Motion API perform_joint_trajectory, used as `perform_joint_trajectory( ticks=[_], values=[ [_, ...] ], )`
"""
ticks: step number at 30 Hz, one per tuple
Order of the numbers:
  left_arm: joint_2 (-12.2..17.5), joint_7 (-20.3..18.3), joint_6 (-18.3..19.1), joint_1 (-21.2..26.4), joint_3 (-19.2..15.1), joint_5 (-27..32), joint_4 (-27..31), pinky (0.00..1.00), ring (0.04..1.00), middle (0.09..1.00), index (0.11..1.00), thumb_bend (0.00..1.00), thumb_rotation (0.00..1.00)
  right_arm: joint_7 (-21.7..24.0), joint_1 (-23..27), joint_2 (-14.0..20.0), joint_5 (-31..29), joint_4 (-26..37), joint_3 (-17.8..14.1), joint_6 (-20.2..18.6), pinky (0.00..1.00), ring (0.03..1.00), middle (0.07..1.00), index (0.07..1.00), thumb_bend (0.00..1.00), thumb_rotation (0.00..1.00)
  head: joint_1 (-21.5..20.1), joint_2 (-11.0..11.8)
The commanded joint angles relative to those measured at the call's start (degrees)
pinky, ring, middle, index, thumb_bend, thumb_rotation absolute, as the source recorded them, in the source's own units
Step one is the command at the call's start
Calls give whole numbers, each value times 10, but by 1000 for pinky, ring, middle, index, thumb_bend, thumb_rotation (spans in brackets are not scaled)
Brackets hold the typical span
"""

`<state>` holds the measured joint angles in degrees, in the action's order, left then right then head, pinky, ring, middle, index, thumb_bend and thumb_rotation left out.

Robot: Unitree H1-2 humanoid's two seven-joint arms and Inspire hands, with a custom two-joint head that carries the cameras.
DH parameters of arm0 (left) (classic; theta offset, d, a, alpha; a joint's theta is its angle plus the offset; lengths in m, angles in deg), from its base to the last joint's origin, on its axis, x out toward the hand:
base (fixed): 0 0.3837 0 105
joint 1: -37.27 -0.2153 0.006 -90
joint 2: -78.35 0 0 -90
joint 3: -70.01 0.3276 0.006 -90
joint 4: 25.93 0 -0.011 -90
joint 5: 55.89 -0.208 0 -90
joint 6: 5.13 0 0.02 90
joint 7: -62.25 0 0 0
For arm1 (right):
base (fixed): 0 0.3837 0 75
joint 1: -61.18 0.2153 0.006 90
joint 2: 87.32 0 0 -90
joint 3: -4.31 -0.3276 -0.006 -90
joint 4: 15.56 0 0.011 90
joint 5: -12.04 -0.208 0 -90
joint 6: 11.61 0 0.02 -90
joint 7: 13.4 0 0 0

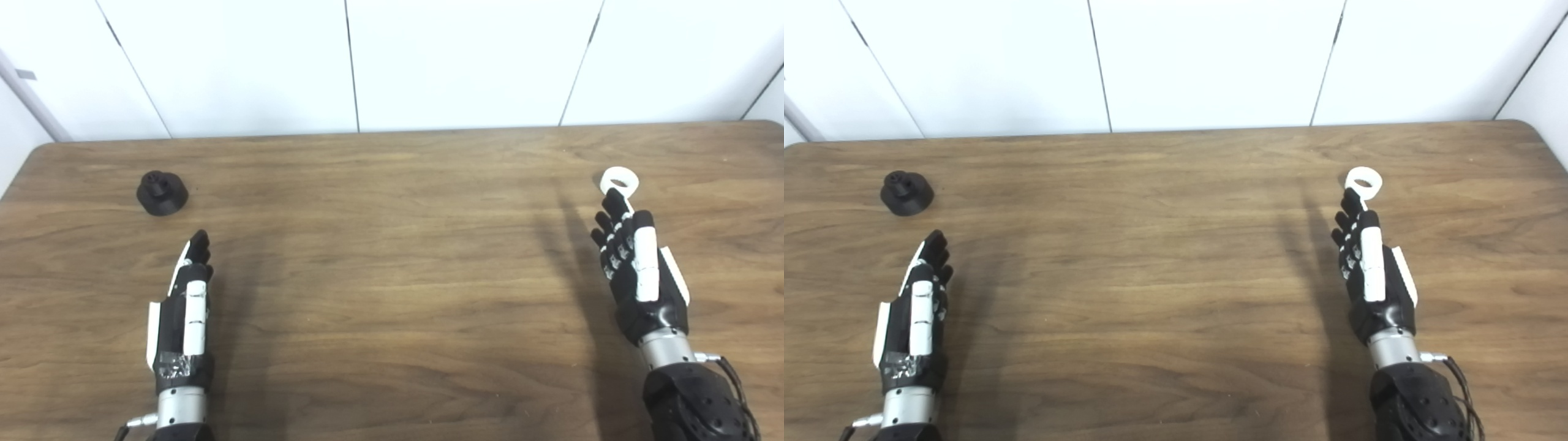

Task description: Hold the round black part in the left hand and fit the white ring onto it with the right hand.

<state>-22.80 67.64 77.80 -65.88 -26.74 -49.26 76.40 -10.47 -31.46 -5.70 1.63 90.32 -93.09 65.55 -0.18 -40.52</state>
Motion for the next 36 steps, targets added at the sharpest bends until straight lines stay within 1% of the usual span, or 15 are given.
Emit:
perform_joint_trajectory(
  ticks=[1, 7, 9, 11, 12, 15, 17, 20, 21, 22, 25, 29, 34, 36],
  values=[
    [-13, -1, -7, -18, -2, -2, 19, 1000, 992, 968, 945, 553, 853, 2, 7, 4, 1, 13, -3, 25, 1000, 1000, 1000, 988, 566, 1000, -1, -1],
    [-12, -2, -9, -18, -2, -1, 18, 1000, 990, 964, 944, 535, 859, 0, 6, 3, 7, 15, -1, 22, 1000, 996, 1000, 992, 565, 1000, 0, 1],
    [-13, -2, -11, -18, -2, -2, 17, 1000, 987, 962, 940, 541, 848, 0, 6, 3, 8, 14, -2, 23, 1000, 996, 1000, 994, 558, 1000, 3, 5],
    [-13, -2, -13, -19, 0, -6, 16, 1000, 984, 959, 941, 549, 852, 0, 5, 2, 6, 13, -3, 24, 1000, 993, 1000, 989, 559, 1000, 17, 11],
    [-13, -2, -13, -20, 1, -9, 16, 1000, 983, 958, 942, 549, 854, 0, 5, 1, 4, 13, -4, 23, 1000, 994, 1000, 988, 553, 1000, 17, 11],
    [-15, -1, -18, -22, 4, -15, 15, 1000, 980, 954, 941, 525, 866, 2, 1, 3, 3, 13, -5, 25, 1000, 999, 1000, 990, 535, 1000, 31, 19],
    [-19, 0, -21, -24, 6, -17, 14, 1000, 975, 952, 937, 517, 867, 5, -1, 6, 3, 9, -5, 27, 1000, 1000, 1000, 994, 528, 1000, 53, 31],
    [-25, 0, -35, -27, 10, -19, 3, 1000, 971, 947, 927, 508, 858, 11, -4, 10, -5, -1, -9, 36, 1000, 1000, 1000, 994, 504, 1000, 91, 51],
    [-26, 0, -40, -27, 11, -19, 0, 1000, 968, 944, 925, 504, 851, 13, -5, 11, -8, -3, -10, 37, 1000, 1000, 1000, 994, 499, 1000, 91, 51],
    [-29, 1, -45, -28, 13, -20, -4, 1000, 964, 942, 922, 500, 842, 16, -6, 13, -9, -6, -10, 39, 1000, 1000, 1000, 994, 492, 1000, 111, 62],
    [-36, 4, -60, -30, 20, -27, -14, 1000, 959, 939, 922, 474, 818, 24, -8, 21, -10, -16, -10, 50, 1000, 1000, 1000, 1000, 480, 1000, 138, 80],
    [-42, 9, -72, -33, 27, -35, -24, 993, 956, 936, 919, 510, 778, 34, -8, 26, -15, -27, -11, 59, 1000, 1000, 1000, 1000, 465, 1000, 156, 96],
    [-47, 10, -82, -33, 36, -39, -34, 1000, 970, 946, 924, 486, 801, 34, -7, 29, -13, -32, -7, 59, 1000, 1000, 1000, 1000, 463, 1000, 175, 112],
    [-49, 13, -80, -33, 39, -44, -36, 1000, 969, 947, 923, 517, 782, 38, -6, 31, -15, -35, -7, 61, 1000, 1000, 1000, 1000, 472, 1000, 181, 119]
  ],
)
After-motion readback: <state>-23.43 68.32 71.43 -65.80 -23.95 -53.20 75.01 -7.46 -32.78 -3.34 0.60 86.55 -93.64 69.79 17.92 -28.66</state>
